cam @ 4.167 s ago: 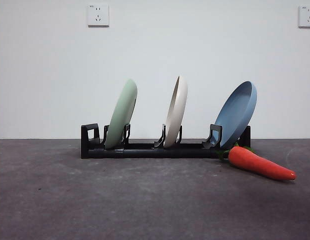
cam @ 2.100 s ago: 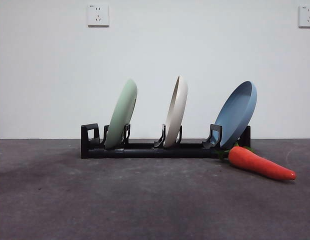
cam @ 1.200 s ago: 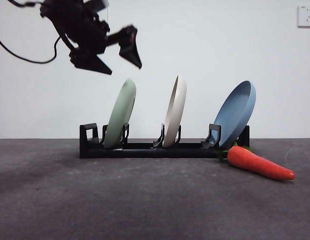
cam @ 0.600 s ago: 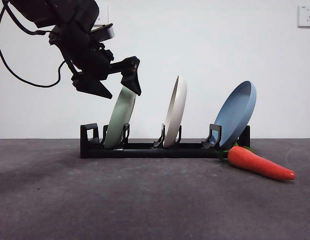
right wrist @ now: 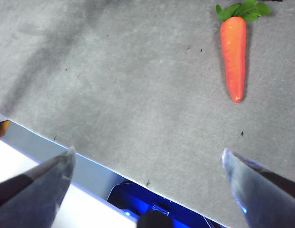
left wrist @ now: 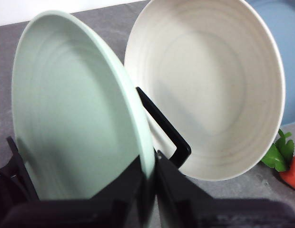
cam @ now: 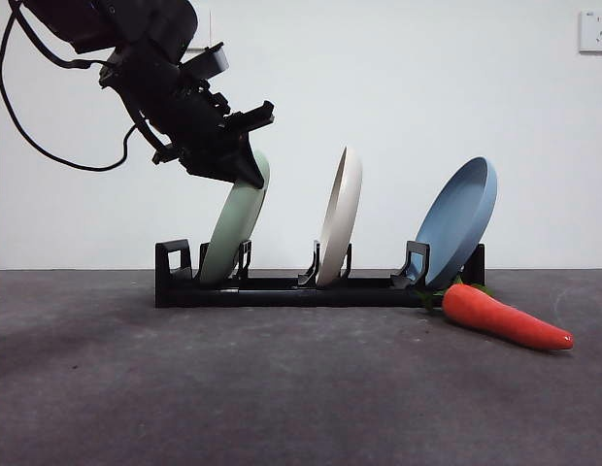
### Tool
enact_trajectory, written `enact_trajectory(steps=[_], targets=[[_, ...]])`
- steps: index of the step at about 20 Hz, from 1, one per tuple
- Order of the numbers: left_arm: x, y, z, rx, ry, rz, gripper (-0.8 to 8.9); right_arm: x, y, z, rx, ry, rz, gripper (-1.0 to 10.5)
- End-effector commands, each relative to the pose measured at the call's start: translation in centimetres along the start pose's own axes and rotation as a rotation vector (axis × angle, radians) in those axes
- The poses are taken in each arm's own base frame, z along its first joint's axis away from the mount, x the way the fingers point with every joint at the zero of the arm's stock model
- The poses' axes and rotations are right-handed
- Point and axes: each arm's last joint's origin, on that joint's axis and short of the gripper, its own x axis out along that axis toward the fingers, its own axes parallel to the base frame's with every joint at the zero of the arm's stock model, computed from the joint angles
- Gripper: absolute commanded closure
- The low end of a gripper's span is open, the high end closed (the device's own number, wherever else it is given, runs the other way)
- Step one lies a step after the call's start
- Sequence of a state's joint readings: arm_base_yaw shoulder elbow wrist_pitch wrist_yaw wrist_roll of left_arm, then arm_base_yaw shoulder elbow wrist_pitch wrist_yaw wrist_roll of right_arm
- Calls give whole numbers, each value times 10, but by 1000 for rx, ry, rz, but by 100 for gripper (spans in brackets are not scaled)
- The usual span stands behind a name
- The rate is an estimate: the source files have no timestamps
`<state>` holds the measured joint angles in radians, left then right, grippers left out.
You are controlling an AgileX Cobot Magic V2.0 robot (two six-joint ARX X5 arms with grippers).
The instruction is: Take the green plate from the plate rack,put the plate on the table,take the carrot from the table,put the carrot in the plate
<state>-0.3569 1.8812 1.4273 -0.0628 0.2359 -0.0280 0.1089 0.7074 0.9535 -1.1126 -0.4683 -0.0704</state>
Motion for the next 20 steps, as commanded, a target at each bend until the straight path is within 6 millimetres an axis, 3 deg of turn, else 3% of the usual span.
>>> enact_trajectory(steps=[1, 6, 10, 15, 18, 20], targets=[[-6, 0, 7, -17, -32, -6, 819, -1, 0, 1, 0, -6, -3, 256], [-27, -6, 23, -34, -92, -35, 819, -1, 0, 1, -1, -6, -3, 256], [-60, -17, 44, -42, -163, -106, 819, -1, 0, 1, -1, -6, -3, 256], [-131, -50, 56, 27, -112, -194, 819, -1, 0, 1, -1, -7, -3, 256], [-175, -80, 47, 199, -14, -172, 819, -1, 0, 1, -1, -7, -4, 257], [-193, -102, 37, 311, 65, -116, 819, -1, 0, 1, -2, -8, -4, 257]])
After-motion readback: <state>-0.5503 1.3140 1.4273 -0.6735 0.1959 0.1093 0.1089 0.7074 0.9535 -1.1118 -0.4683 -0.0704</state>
